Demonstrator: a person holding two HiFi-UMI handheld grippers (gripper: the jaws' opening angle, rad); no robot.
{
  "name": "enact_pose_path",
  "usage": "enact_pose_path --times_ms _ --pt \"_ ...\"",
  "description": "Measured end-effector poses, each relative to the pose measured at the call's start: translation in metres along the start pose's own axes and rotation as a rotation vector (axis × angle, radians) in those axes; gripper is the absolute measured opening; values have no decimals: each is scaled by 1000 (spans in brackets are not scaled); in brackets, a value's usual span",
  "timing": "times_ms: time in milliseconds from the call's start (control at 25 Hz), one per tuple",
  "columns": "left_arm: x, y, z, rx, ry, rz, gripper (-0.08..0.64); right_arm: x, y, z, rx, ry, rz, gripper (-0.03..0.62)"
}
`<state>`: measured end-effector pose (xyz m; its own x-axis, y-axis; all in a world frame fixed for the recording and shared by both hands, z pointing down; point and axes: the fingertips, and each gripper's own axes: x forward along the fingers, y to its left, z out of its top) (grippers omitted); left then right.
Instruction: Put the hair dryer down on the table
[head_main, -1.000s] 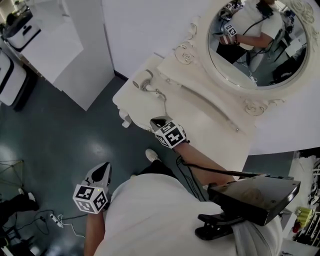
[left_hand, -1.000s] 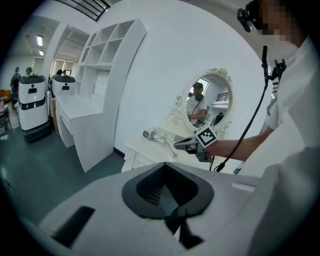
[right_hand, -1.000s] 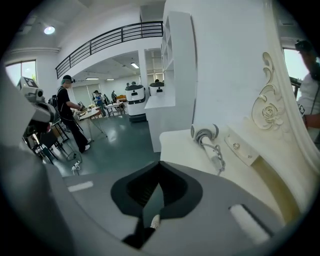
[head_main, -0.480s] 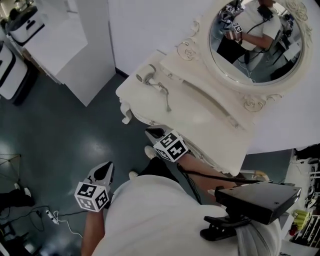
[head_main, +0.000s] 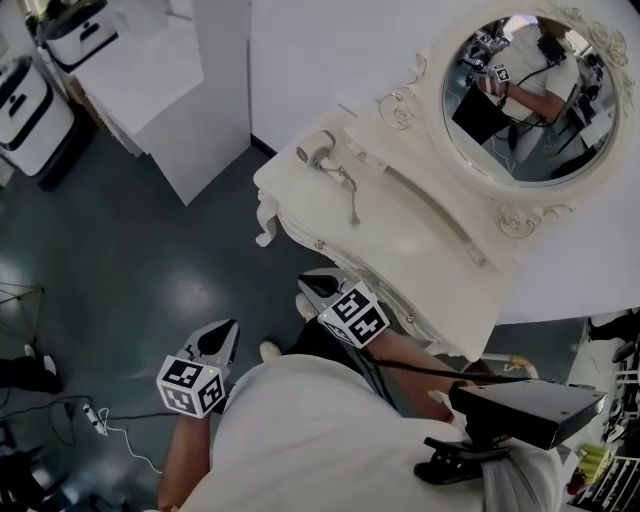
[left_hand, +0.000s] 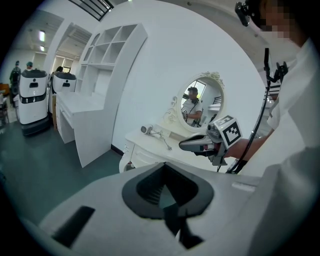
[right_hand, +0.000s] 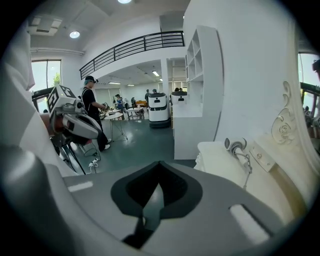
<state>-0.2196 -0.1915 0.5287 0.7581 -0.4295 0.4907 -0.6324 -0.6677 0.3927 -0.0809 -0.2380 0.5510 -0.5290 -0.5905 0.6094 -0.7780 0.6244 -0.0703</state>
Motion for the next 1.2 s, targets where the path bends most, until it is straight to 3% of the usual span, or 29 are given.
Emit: enact_pose_path --times_ms 1200 --pt "-30 -1 -31 -21 -9 6 3 -6 52 -5 -36 -5 33 0"
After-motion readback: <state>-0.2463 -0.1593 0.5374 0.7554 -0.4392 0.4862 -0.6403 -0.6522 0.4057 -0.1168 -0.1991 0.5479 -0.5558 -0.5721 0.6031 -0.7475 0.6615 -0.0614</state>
